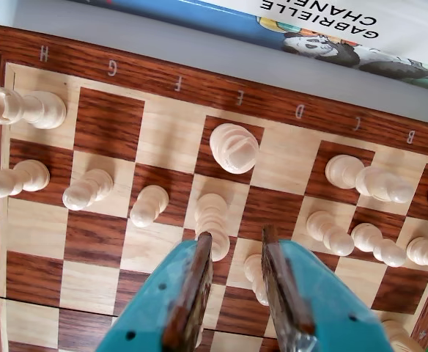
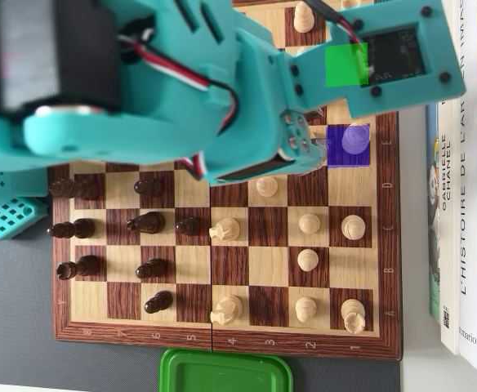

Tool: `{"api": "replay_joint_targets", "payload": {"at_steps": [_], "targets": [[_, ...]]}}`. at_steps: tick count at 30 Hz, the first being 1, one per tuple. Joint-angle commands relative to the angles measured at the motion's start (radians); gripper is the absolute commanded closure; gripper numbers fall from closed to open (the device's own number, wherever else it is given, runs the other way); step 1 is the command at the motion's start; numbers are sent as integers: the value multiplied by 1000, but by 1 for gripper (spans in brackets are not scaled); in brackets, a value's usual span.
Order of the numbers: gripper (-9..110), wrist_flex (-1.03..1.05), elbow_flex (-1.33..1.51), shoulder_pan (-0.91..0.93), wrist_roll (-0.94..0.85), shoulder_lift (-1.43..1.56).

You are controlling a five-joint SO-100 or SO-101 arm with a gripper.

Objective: Play chess

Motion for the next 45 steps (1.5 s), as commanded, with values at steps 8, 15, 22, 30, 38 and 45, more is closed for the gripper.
{"api": "replay_joint_targets", "payload": {"at_steps": [8,15,22,30,38,45], "targets": [[90,5,-130,9,-8,-46],[90,5,-141,8,-8,-66],[88,6,-198,6,-8,-115],[85,6,-201,-8,-8,-129],[85,3,-204,-20,-6,-170],[85,3,-273,-15,-6,-224]]}}
